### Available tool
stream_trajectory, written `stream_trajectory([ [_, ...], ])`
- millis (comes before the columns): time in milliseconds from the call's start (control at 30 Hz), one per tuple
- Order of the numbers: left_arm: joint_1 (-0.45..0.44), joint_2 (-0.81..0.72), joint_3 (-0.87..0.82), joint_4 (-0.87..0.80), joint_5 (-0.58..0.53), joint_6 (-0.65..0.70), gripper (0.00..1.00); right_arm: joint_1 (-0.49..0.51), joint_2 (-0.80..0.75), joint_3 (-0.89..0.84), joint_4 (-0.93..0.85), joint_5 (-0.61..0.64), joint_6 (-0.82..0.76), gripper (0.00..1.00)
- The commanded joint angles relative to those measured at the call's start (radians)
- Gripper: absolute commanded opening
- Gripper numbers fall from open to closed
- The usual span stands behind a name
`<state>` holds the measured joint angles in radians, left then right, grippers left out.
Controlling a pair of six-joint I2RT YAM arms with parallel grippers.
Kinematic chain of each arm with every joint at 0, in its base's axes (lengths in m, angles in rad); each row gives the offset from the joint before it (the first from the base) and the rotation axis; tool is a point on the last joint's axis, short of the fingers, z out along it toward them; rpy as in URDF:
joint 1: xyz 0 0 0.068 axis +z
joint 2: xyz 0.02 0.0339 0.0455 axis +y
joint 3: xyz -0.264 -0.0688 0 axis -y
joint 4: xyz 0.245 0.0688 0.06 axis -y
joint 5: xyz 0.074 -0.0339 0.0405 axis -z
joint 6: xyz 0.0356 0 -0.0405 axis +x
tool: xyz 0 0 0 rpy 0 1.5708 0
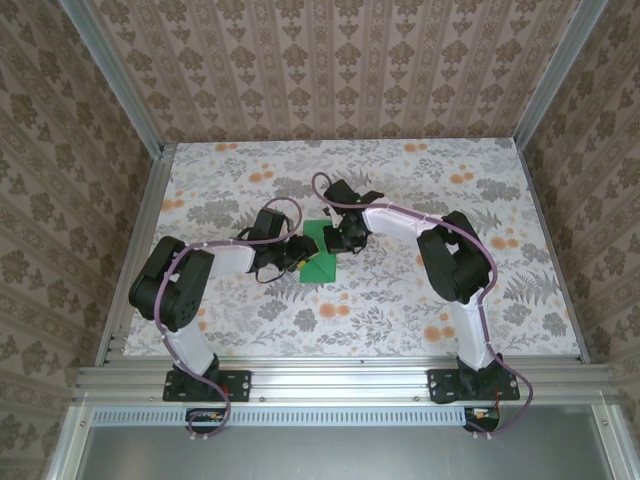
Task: Fold a paper plane with a square sheet of paper (pick it up from the middle)
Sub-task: Turn over the paper at the center of the table.
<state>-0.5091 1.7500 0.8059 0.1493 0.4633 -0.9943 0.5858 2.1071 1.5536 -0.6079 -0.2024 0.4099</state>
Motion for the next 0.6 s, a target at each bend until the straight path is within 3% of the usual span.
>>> stream_trajectory([
  [0, 0.003, -0.026, -0.012, -0.026, -0.002, 0.016, 0.44, -0.018, 0.024, -0.024, 0.004, 0.006, 0.045, 0.08],
  [567, 0.001, 0.027, 0.065, 0.019, 0.053, 0.029, 0.42, -0.023, 0.033, -0.058, 0.032, -0.035, 0.057, 0.1],
])
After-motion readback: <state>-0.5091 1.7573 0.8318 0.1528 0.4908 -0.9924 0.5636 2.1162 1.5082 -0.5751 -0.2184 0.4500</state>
